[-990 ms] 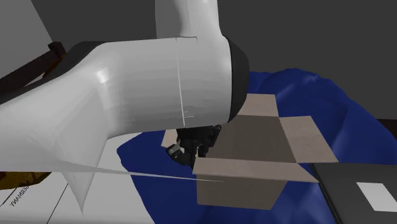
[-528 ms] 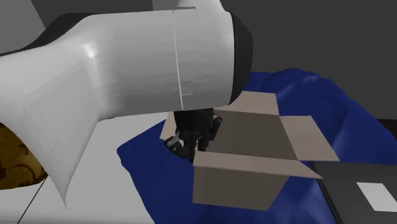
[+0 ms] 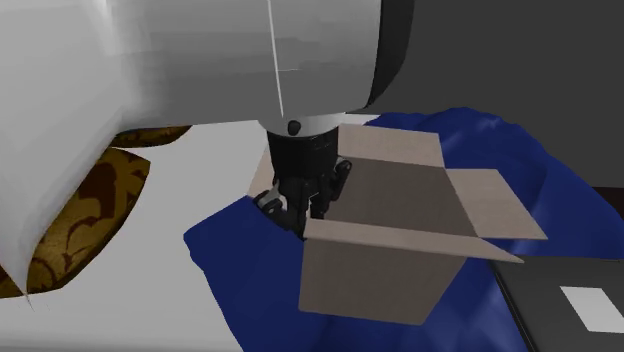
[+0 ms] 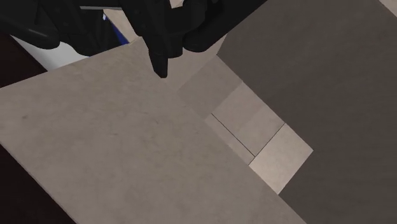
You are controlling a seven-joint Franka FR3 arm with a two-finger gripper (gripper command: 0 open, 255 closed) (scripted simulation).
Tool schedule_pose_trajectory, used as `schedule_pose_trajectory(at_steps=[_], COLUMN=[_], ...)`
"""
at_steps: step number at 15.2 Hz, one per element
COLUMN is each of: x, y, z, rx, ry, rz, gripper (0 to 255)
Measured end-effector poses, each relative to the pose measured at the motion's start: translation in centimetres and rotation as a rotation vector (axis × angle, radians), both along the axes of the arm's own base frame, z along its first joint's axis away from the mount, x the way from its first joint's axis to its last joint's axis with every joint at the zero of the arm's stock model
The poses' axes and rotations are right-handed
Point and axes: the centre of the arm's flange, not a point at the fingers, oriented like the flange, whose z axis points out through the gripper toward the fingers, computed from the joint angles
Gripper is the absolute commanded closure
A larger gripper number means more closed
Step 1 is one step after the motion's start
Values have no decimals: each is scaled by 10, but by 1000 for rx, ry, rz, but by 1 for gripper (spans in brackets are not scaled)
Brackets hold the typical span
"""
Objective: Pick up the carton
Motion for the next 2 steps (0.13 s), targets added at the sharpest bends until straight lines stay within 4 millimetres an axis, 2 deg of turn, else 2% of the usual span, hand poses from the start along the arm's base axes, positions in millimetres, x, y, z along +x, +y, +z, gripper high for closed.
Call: schedule_pose_trajectory(at_steps=[2], x=[0], y=[0], z=[8], rx=[0], ry=[0], rz=[0], gripper=[255])
